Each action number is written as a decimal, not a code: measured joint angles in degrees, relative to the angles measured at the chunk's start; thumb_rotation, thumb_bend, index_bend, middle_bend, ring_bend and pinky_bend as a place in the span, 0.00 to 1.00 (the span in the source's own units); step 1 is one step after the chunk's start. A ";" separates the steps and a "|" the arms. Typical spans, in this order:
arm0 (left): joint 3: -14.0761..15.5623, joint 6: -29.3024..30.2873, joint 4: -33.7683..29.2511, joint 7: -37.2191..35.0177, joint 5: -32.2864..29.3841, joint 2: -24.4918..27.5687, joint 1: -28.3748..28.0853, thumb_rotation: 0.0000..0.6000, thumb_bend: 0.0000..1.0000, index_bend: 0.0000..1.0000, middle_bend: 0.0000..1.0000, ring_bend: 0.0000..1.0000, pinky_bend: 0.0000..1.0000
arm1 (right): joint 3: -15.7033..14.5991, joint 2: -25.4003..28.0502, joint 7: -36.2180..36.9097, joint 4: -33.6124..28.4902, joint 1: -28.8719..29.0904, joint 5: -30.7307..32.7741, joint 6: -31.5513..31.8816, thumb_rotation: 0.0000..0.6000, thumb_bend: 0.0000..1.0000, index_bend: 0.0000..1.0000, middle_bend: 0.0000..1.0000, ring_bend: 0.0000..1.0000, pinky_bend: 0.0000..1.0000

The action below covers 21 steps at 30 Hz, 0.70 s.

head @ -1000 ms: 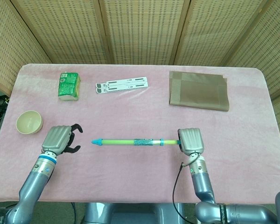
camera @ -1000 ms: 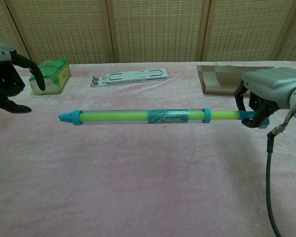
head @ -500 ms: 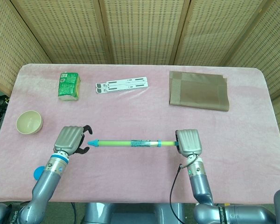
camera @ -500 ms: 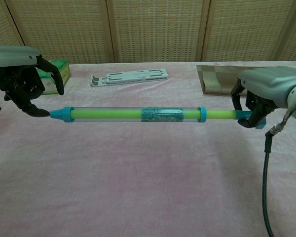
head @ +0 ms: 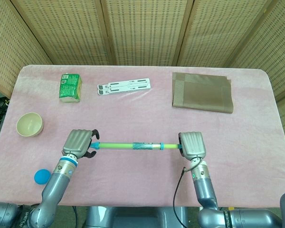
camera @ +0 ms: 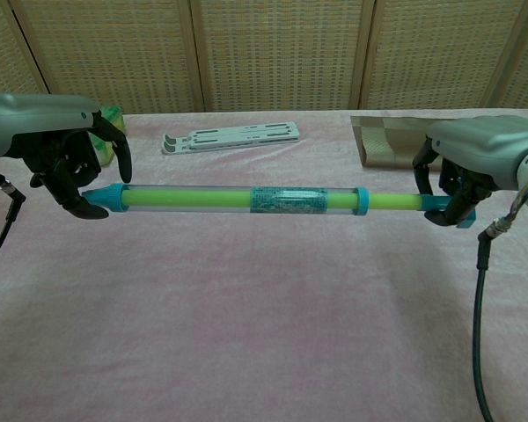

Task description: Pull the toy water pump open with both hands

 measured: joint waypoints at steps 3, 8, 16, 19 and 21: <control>0.20 0.17 0.26 -0.48 0.45 -0.28 -0.23 1.00 0.26 0.41 0.83 0.76 0.69 | -0.11 0.33 0.45 -0.09 -0.03 0.01 -0.08 1.00 0.64 0.87 0.97 0.94 0.63; 0.47 0.38 0.63 -1.67 1.30 -0.79 -0.57 1.00 0.27 0.42 0.83 0.76 0.69 | -0.27 0.77 0.87 -0.32 0.01 -0.11 -0.13 1.00 0.64 0.87 0.97 0.94 0.63; 0.80 0.38 1.60 -2.32 1.34 -2.19 -1.41 1.00 0.27 0.43 0.83 0.76 0.69 | -0.59 1.32 1.25 -1.25 0.05 -0.41 0.03 1.00 0.64 0.87 0.97 0.94 0.63; 0.85 0.41 1.87 -2.63 1.45 -2.64 -1.63 1.00 0.29 0.43 0.83 0.76 0.69 | -0.62 1.65 1.40 -1.57 0.02 -0.43 0.14 1.00 0.64 0.87 0.97 0.94 0.63; 0.82 0.46 2.04 -2.91 1.71 -2.89 -1.72 1.00 0.32 0.43 0.83 0.76 0.69 | -0.65 1.77 1.49 -1.68 0.00 -0.42 0.15 1.00 0.64 0.87 0.97 0.94 0.63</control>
